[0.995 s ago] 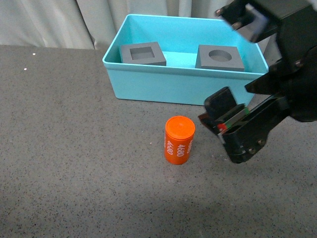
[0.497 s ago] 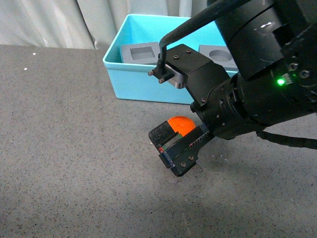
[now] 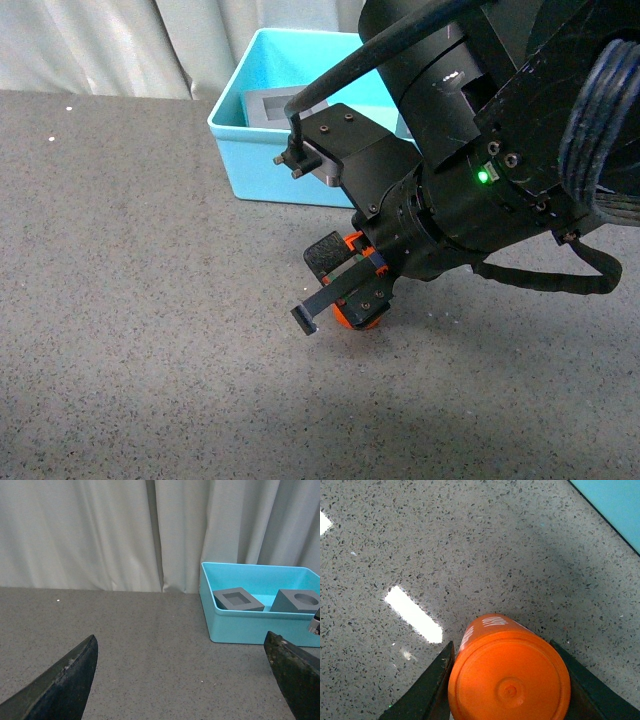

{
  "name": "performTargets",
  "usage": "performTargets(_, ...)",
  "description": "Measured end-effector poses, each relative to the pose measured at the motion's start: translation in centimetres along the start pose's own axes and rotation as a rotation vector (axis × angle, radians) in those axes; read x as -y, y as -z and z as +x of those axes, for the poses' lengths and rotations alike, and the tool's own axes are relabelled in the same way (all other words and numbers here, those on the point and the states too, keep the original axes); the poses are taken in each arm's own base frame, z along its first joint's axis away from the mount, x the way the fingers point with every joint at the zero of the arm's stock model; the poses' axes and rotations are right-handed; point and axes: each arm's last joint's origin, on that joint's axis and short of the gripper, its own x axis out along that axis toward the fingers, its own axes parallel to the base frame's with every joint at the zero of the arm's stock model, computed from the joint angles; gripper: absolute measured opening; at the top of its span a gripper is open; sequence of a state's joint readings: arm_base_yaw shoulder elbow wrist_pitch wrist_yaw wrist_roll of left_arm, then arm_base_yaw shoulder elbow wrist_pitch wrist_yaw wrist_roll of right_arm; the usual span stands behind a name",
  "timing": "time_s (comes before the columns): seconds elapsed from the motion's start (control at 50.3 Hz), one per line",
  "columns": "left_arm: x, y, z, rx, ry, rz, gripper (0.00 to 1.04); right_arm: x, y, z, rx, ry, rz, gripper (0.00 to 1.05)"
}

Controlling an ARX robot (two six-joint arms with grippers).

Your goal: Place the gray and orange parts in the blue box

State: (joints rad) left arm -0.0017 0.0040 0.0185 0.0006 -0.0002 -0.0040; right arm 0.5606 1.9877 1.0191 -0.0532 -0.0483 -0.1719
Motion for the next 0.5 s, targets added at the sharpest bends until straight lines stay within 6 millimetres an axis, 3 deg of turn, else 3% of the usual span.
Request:
performTargets(0.119,0.0,0.0,0.0,0.000,0.000,0.000,0.98,0.2,0.2,-0.6,0.011,-0.002,0.021,0.45)
performTargets(0.259,0.0,0.0,0.0,0.000,0.000,0.000,0.98,1.1,-0.3,-2.9,0.064,0.000,0.058,0.45)
performTargets(0.438,0.0,0.0,0.0,0.000,0.000,0.000,0.98,3.9,-4.0,-8.6,0.248,0.054,0.111,0.45)
performTargets(0.497,0.0,0.0,0.0,0.000,0.000,0.000,0.98,5.0,-5.2,-9.4,0.284,0.081,0.125,0.45)
